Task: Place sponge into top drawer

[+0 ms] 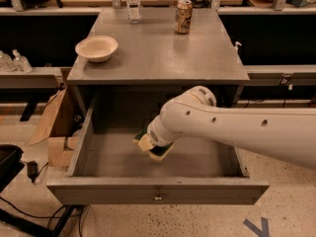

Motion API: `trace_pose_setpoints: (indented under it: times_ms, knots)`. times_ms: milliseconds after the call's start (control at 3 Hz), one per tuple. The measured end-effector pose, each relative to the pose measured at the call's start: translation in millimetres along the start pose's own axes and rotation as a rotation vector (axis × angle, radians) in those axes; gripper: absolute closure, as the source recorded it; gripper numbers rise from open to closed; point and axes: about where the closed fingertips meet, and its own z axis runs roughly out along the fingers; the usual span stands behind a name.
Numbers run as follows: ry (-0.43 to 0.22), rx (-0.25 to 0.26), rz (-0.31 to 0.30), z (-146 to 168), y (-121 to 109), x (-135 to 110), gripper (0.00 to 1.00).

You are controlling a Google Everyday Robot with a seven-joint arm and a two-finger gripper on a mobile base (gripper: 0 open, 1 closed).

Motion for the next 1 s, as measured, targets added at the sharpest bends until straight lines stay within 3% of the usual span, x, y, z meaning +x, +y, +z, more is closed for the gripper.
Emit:
trace_pose_setpoints:
  times_ms: [333, 1000]
  knots:
    - [0.000, 0.000, -0.002, -0.3, 0.9, -0.6, 0.04]
    - [-0.001, 0.000, -0.003, -0.5, 1.3, -0.8, 0.00]
